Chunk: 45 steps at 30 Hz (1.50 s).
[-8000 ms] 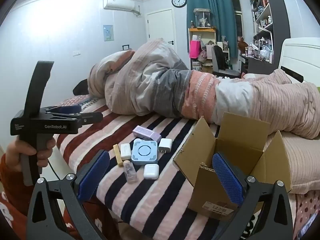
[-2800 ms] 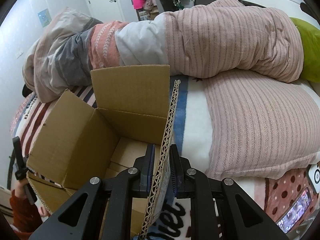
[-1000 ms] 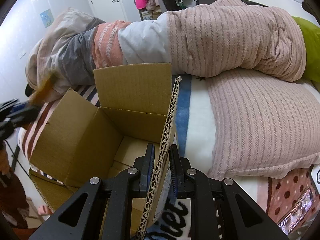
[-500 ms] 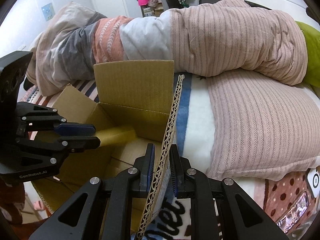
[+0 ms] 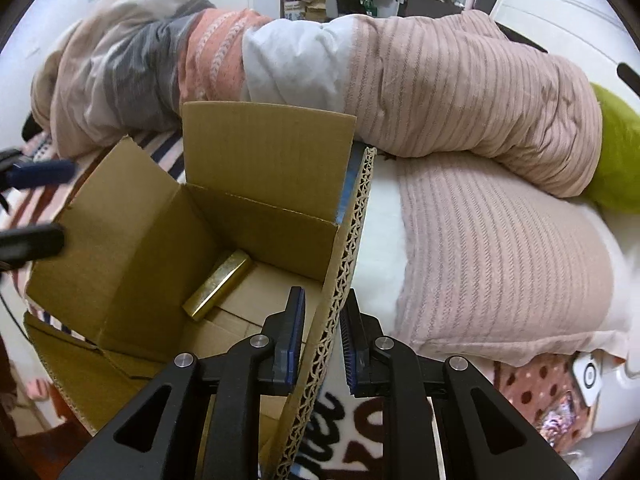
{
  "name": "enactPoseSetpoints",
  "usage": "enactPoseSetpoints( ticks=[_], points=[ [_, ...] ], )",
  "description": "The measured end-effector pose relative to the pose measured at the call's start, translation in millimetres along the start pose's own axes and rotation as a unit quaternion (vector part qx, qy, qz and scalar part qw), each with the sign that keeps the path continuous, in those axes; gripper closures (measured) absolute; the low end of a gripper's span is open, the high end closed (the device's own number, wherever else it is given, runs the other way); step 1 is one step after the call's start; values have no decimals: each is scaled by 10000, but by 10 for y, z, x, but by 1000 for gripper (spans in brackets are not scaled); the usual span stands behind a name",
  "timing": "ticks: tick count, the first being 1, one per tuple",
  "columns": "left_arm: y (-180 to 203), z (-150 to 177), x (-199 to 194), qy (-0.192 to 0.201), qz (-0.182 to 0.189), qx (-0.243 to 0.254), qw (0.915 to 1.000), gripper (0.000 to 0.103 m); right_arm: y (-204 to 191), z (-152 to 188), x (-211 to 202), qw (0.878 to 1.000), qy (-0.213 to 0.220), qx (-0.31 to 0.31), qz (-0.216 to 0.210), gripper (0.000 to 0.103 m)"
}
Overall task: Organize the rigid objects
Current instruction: 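Carry the gold bar into the box and open the left tool, then grasp the clear perfume bottle with the left tool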
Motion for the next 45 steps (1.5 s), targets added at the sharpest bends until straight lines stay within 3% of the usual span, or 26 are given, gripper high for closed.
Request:
enactPoseSetpoints(
  ticks=[5,12,20,25,29,39,45],
  points=[
    [-484,285,-185,225,-547,-273,9979,34,-6,-29,-27,9957,-106,-412,829,90],
    [-1088,893,-88,108,-869,-764,9932,31,-48,-57,-7,9919,-215,-594,1100,90],
    [-1354,1725,279,-520,-913,-991,9895,31,-71,-71,-3,9906,-252,-639,1182,90],
    [-1270,2058,452,-794,-550,-1163,9885,30,-75,-64,5,9908,-251,-631,1169,90],
    [-1168,2138,535,-841,-132,-1733,9812,31,-71,-63,15,9914,-253,-607,1135,90],
    [-1073,2180,513,-658,-960,-1976,9733,35,-60,-62,74,9925,-265,-566,1046,90],
    [-1110,2283,343,-526,-805,-1852,9780,35,-64,-73,89,9930,-267,-566,1005,90]
  ],
)
Point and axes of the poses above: each gripper's, at about its wrist camera, not at the fingertips, and x roughly the way its jaws point, y to its right, z to its underside, the point moved 7 cm from there along x, roughly the way its jaws point, and after that the axes turned 8 degrees about -z, right-handed, at the moved point
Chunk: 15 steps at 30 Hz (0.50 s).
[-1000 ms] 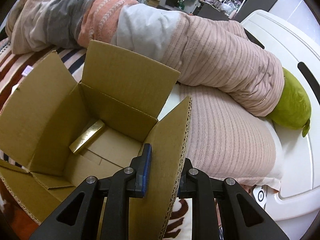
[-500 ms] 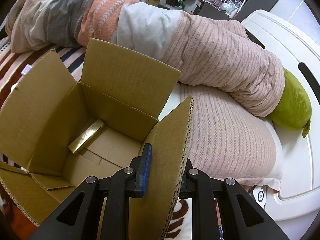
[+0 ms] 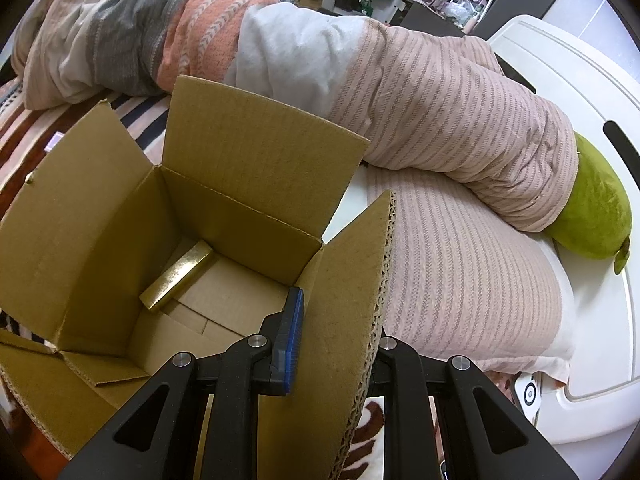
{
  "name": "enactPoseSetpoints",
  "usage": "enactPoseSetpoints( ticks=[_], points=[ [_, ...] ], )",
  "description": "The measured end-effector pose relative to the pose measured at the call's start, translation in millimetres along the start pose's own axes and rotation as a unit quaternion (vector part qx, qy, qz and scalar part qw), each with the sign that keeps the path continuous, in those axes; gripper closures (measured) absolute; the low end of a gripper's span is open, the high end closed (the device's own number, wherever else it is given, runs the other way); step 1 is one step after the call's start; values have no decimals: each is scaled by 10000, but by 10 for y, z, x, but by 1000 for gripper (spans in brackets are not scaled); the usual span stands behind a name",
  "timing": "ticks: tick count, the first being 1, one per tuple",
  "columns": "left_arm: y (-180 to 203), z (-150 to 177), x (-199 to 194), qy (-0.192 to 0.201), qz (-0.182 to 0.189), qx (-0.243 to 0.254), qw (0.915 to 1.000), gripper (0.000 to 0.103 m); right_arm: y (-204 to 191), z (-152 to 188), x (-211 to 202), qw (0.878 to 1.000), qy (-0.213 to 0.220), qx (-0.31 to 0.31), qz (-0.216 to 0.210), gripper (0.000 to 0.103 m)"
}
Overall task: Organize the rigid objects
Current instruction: 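Grasp the clear perfume bottle with the left tool, then lower the perfume bottle into the box and release it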
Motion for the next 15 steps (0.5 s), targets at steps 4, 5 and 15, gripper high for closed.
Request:
enactPoseSetpoints(
  ticks=[4,5,15],
  points=[
    [-136,6,-62,92,18,-28,10000,35,0,-3,0,10000,5,-14,-5,90],
    [-164,-7,-89,125,29,-53,9999,35,0,-4,0,10000,7,-14,-5,90],
    [-31,-607,-590,849,59,251,9961,35,-1,-4,-6,10000,10,-17,-6,90]
  ],
)
Point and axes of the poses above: each gripper's, at about its wrist camera, not at the fingertips, and x roughly the way its jaws point, y to its right, z to its underside, the point moved 7 cm from there along x, roughly the way its jaws point, and after that the axes turned 8 degrees about -z, right-handed, at the moved point
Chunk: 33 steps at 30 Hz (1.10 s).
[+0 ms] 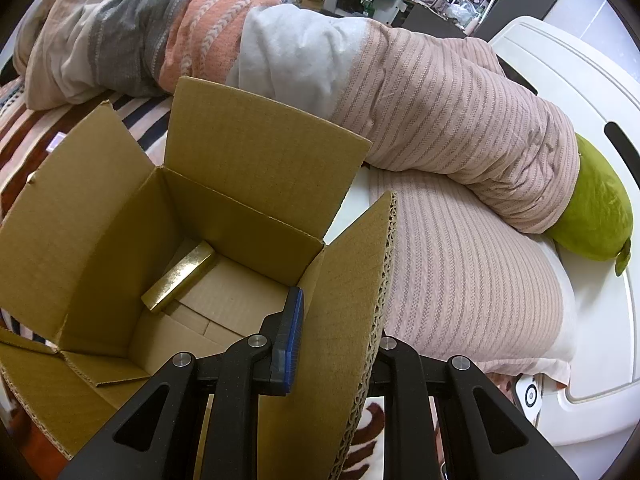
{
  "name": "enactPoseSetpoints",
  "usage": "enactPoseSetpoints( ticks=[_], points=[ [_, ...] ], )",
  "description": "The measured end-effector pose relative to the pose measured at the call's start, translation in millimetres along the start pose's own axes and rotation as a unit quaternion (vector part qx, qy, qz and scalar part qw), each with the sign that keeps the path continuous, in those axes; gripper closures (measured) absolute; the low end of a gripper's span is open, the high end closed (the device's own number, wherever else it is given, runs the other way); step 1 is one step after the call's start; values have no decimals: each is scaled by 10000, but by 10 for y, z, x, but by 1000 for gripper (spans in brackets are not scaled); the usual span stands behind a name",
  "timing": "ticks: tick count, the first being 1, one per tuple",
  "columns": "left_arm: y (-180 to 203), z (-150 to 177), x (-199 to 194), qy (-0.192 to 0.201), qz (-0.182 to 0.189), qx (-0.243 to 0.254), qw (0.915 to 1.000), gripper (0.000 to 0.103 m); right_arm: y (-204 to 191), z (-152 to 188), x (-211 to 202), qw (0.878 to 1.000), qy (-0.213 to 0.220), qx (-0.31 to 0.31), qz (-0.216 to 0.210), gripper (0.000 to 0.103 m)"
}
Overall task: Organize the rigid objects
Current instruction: 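Lower the perfume bottle into the box and release it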
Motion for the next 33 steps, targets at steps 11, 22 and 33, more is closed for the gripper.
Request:
enactPoseSetpoints(
  ticks=[11,22,33],
  points=[
    [1400,-1185,-232,325,1339,1114,9842,35,-4,-20,-8,10000,45,1,-53,90],
    [2394,-1134,633,-1241,1549,1723,9648,35,-4,-34,5,9999,84,-46,-98,89],
    [2274,-1167,551,-1204,1516,1591,9681,33,-14,-32,23,9999,56,-73,-82,89]
  ],
)
Point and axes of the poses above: each gripper's, at about its wrist camera, not at the fingertips, and x roughly the way its jaws point, y to its right, z to its underside, the point moved 7 cm from there along x, roughly the way its jaws point, and after that the axes turned 8 degrees about -z, right-handed, at the moved point
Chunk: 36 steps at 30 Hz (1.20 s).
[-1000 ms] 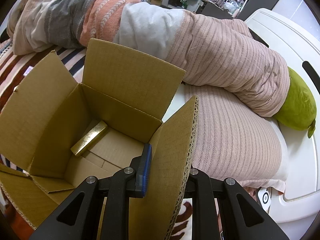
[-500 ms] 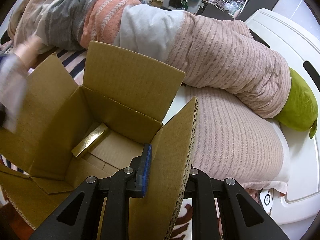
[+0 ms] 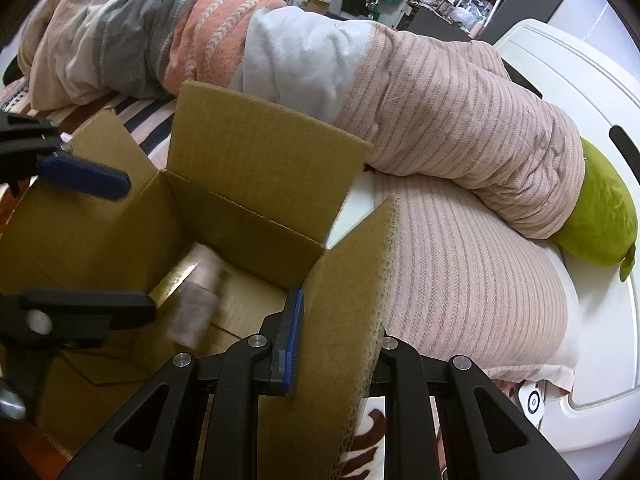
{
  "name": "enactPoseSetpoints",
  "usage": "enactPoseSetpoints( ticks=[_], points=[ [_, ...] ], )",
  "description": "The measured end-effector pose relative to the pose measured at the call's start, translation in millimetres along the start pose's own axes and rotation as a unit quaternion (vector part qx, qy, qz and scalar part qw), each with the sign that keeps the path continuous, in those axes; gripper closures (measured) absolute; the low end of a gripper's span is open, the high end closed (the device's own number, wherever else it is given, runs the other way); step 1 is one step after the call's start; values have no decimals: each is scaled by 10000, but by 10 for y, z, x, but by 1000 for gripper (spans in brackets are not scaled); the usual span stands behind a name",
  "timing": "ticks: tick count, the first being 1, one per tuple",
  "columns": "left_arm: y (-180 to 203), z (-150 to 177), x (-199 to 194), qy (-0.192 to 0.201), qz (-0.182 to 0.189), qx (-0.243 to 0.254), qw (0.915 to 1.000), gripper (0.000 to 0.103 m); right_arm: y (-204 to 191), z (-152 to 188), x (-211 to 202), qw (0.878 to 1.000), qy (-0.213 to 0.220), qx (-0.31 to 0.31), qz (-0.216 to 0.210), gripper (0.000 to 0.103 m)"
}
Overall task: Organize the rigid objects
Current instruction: 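Lower the perfume bottle into the box and release it, then grasp the blue square speaker with the left tool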
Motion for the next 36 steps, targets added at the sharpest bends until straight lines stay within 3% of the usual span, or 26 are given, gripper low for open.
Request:
enactPoseSetpoints(
  ticks=[5,9,13,17,21,24,31,36],
  points=[
    [-429,47,-580,811,-311,-337,9957,20,-4,0,3,10000,7,2,-14,89],
    [-972,405,-826,1034,-1031,-678,9870,19,-5,6,6,10000,14,16,-22,89],
    [-1384,943,-656,744,-1300,-903,9846,19,1,11,6,10000,4,14,-26,89],
    [-1672,1447,-219,143,-1582,-995,9823,19,2,10,7,10000,2,12,-26,89],
    [-1782,1766,85,-170,-1179,-1770,9770,19,5,11,6,10000,2,13,-26,89],
    [-1681,1745,206,-146,-1026,-1867,9769,19,0,9,6,10000,-2,11,-28,89],
    [-1686,1473,405,-149,-1472,-1910,9704,19,3,7,5,10000,10,10,-31,89],
    [-1720,1416,608,-431,-2003,-1807,9620,18,1,8,5,10000,13,7,-32,89]
  ],
)
Point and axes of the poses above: each gripper's, at about its wrist camera, not at the fingertips, and x roughly the way its jaws point, y to its right, z to its underside, the point moved 7 cm from there along x, roughly the way its jaws point, and after that the axes turned 8 degrees about -z, right-handed, at the moved point
